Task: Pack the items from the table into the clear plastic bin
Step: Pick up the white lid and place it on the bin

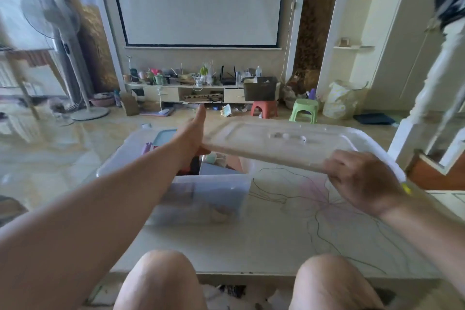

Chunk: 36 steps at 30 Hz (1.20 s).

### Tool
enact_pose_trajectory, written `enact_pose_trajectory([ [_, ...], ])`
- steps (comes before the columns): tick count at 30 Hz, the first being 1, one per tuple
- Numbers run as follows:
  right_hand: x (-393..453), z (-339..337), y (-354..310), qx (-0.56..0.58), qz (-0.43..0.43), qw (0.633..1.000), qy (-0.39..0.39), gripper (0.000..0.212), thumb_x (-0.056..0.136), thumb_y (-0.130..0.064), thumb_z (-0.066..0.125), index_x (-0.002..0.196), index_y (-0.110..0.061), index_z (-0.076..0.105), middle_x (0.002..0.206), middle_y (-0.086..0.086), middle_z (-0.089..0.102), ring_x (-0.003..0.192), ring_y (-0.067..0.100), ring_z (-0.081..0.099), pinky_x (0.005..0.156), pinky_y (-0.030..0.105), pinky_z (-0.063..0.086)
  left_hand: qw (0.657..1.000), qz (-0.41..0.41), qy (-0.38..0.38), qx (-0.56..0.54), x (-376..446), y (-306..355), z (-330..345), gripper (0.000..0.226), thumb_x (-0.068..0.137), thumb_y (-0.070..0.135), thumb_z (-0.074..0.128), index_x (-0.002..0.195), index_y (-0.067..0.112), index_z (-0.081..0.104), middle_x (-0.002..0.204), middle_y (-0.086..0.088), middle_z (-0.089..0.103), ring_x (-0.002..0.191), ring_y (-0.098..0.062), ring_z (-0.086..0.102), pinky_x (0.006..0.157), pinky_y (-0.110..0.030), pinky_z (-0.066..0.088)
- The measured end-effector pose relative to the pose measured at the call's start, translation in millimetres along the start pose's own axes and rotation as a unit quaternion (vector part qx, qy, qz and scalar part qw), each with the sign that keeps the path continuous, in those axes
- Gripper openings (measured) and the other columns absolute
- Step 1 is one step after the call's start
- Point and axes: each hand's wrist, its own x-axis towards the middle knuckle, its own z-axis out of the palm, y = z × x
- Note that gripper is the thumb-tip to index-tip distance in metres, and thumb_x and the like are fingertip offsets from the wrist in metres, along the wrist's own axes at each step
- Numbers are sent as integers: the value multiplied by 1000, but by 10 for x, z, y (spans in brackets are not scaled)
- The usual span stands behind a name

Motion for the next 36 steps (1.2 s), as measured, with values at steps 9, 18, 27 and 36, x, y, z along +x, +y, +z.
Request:
enact_pose_trajectory([
  [9, 476, 387, -308, 84, 37, 996, 14, 50, 91, -67, 54, 69, -22, 55, 69, -7, 44, 63, 24, 48, 56, 35, 42, 991, -65, 94, -68, -165, -111, -1026, 22, 106, 26, 57, 102, 5, 52, 84, -11, 57, 67, -23, 56, 48, -34, 56],
  [18, 1064, 452, -268, 454, 574, 682, 0, 42, 99, -58, 41, 126, -28, 55, 94, 14, 62, 68, 32, 55, 60, 38, 46, 967, 101, 38, -232, -388, -435, -1865, 31, 71, -11, 61, 86, 12, 75, 80, -13, 64, 59, -23, 66, 65, -32, 50],
  [27, 1428, 251, -355, 779, 544, 311, -1, 84, 84, -91, 36, 82, -14, 71, 78, 16, 66, 67, 28, 55, 62, 29, 33, 948, 63, 106, -295, -229, -604, -2315, 35, 96, -4, 62, 112, 25, 69, 121, -19, 64, 114, -35, 63, 109, -44, 47],
  [36, 1177, 785, -690, 609, 567, 545, -102, 32, 102, -11, 56, 123, -35, 52, 92, 14, 58, 50, 17, 45, 40, 22, 32, 935, -22, 68, -346, -55, -929, -2227, 35, 110, 31, 35, 109, 9, 64, 60, -2, 64, 47, -15, 63, 48, -20, 54],
])
